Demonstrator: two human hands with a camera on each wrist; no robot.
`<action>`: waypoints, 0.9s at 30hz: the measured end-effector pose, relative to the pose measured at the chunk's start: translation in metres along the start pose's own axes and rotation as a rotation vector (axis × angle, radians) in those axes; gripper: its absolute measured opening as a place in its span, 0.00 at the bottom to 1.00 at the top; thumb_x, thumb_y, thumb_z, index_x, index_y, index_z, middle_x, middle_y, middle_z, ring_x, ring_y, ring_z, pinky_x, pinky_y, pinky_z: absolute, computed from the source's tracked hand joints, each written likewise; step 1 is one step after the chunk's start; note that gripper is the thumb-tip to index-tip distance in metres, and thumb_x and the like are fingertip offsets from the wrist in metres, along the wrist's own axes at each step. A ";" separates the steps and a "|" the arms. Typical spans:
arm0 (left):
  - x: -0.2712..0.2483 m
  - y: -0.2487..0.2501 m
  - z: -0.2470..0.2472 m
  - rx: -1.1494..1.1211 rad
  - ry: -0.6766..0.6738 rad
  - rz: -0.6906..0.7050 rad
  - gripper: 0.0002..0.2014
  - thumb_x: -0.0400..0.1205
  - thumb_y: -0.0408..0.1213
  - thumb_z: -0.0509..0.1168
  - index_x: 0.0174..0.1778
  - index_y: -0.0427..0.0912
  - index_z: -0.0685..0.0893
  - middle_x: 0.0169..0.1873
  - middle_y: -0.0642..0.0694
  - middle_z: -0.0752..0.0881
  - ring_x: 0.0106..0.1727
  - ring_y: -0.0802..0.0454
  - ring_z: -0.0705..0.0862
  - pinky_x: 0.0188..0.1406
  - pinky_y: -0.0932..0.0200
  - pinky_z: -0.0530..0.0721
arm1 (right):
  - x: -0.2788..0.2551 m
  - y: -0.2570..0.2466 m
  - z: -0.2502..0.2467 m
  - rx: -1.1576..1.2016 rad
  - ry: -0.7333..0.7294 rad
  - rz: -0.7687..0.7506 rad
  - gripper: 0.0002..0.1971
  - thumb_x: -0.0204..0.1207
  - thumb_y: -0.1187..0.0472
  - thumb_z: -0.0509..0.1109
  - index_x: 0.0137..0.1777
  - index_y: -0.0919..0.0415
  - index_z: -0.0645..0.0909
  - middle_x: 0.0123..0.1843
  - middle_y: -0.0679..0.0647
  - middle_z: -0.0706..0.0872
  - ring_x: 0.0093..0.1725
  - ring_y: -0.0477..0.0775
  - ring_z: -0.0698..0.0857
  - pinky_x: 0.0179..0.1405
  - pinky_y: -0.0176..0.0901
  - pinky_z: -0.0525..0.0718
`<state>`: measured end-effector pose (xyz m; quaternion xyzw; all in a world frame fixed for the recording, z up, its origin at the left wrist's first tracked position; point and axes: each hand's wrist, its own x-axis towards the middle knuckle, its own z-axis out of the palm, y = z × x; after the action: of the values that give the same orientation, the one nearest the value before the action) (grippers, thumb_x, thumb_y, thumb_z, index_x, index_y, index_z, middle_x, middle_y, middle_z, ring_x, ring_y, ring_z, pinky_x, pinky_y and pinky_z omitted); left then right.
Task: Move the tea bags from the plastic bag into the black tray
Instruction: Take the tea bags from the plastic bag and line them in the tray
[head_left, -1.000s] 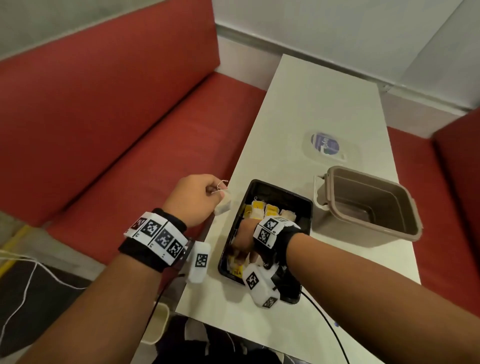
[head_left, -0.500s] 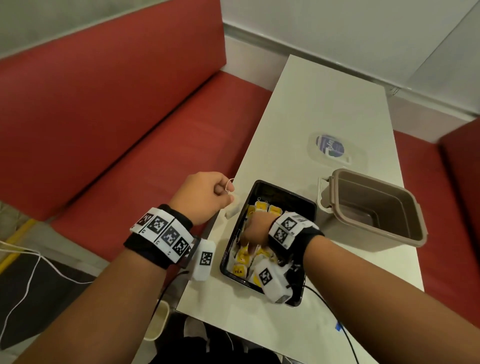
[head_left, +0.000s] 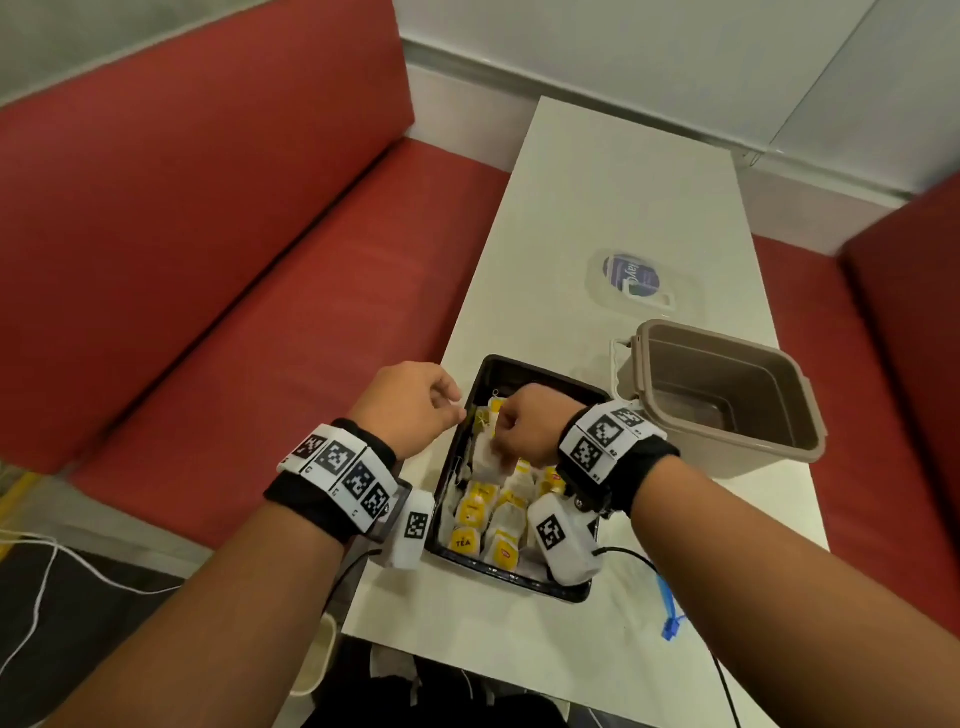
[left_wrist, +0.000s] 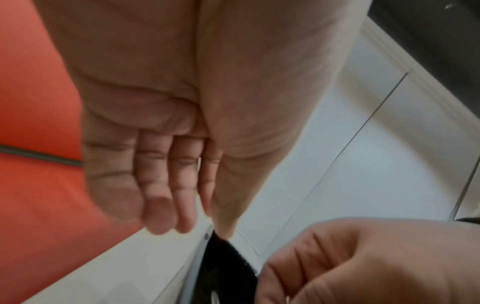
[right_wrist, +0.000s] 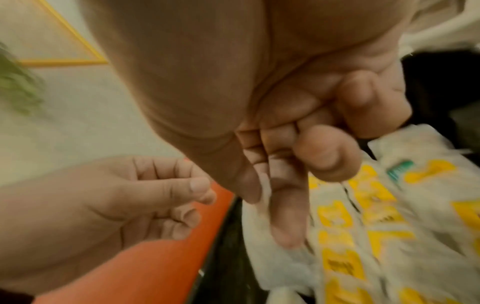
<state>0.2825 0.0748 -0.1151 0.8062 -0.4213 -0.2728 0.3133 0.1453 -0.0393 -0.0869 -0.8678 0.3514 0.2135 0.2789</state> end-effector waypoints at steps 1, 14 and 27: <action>0.000 -0.004 0.001 0.046 -0.022 -0.037 0.06 0.75 0.45 0.76 0.43 0.51 0.87 0.36 0.56 0.87 0.42 0.56 0.86 0.40 0.64 0.80 | 0.004 0.000 0.008 0.012 -0.054 0.039 0.11 0.76 0.62 0.66 0.46 0.68 0.88 0.44 0.58 0.93 0.31 0.54 0.82 0.39 0.48 0.87; -0.004 -0.012 0.008 0.098 -0.177 -0.091 0.10 0.79 0.46 0.73 0.52 0.46 0.91 0.42 0.53 0.88 0.47 0.54 0.86 0.53 0.59 0.84 | 0.028 -0.017 0.035 0.116 -0.196 0.197 0.16 0.84 0.62 0.62 0.67 0.66 0.82 0.61 0.63 0.88 0.58 0.63 0.87 0.50 0.46 0.84; -0.003 -0.006 0.009 0.113 -0.206 -0.114 0.10 0.80 0.44 0.72 0.52 0.45 0.91 0.45 0.49 0.90 0.43 0.53 0.86 0.52 0.56 0.86 | 0.039 -0.009 0.057 0.106 -0.213 0.131 0.10 0.79 0.59 0.67 0.53 0.64 0.85 0.54 0.62 0.90 0.51 0.60 0.90 0.39 0.44 0.88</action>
<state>0.2773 0.0776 -0.1249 0.8129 -0.4194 -0.3472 0.2068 0.1673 -0.0171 -0.1489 -0.7997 0.3865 0.3032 0.3453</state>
